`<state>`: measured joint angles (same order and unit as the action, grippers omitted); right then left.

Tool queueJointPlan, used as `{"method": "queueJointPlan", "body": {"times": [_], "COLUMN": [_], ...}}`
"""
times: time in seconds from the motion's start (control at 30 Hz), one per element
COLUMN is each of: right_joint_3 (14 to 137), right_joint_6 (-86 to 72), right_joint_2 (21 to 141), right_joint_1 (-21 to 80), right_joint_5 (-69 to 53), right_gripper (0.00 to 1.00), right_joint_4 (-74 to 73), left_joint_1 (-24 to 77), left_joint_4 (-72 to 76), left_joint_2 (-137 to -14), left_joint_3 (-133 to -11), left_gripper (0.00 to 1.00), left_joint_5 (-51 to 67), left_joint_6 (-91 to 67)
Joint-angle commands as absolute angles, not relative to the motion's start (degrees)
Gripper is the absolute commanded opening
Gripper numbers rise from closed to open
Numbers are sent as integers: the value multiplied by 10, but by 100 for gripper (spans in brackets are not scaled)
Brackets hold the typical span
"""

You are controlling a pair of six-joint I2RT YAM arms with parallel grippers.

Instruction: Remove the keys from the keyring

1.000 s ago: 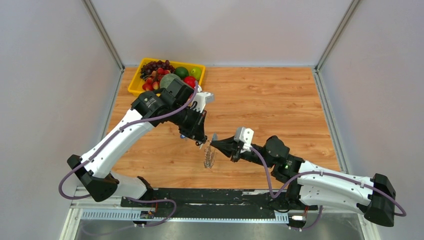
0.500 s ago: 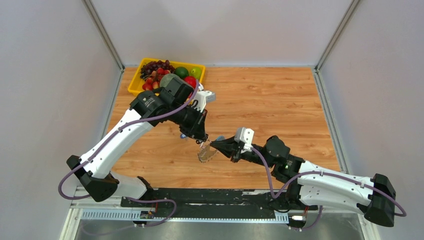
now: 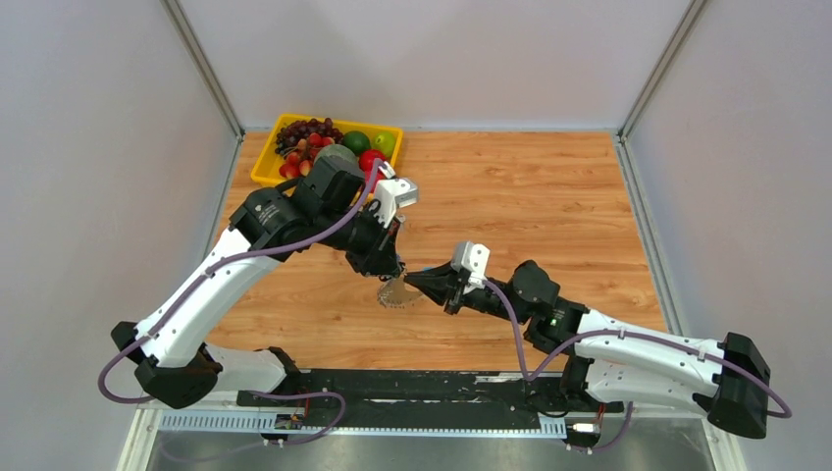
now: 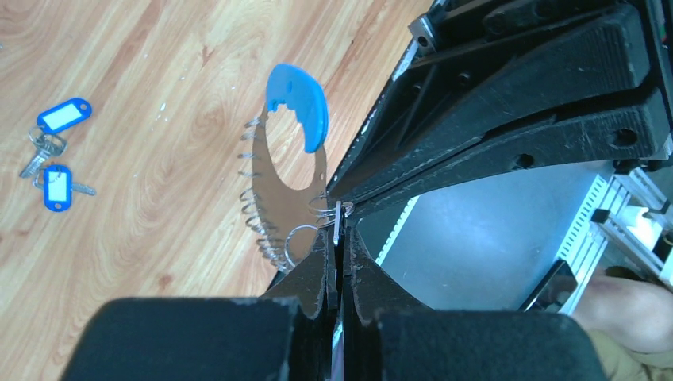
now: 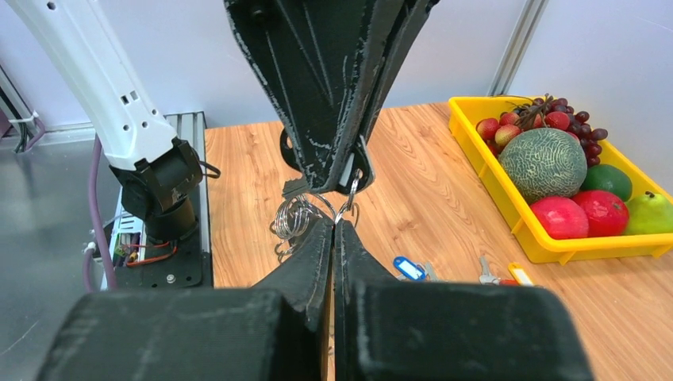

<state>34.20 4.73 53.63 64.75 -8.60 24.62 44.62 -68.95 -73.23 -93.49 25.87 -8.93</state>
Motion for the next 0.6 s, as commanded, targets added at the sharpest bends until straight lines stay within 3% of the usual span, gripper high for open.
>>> {"method": "queueJointPlan", "body": {"times": [0.0, 0.23, 0.27, 0.33, 0.37, 0.57], "right_joint_3": [372, 395, 396, 389, 381, 335], "right_joint_6": [21, 3, 3, 5, 8, 51], "right_joint_2": [555, 592, 592, 583, 574, 490], "right_joint_1": [651, 646, 645, 645, 646, 645], "right_joint_5": [-77, -67, -67, -74, -78, -105], "right_gripper": [0, 1, 10, 36, 42, 51], "right_joint_4": [224, 208, 207, 210, 215, 222], "left_joint_1": [460, 481, 482, 483, 483, 483], "left_joint_4": [-635, -614, -614, -621, -624, -647], "left_joint_2": [-708, -704, -705, -705, -704, -696], "left_joint_3": [-952, -924, -922, -925, -927, -946], "left_gripper": [0, 0, 0, 0, 0, 0], "left_joint_5": [266, 278, 272, 252, 247, 239], "left_joint_6": [-57, -57, -57, -55, -50, -11]}}
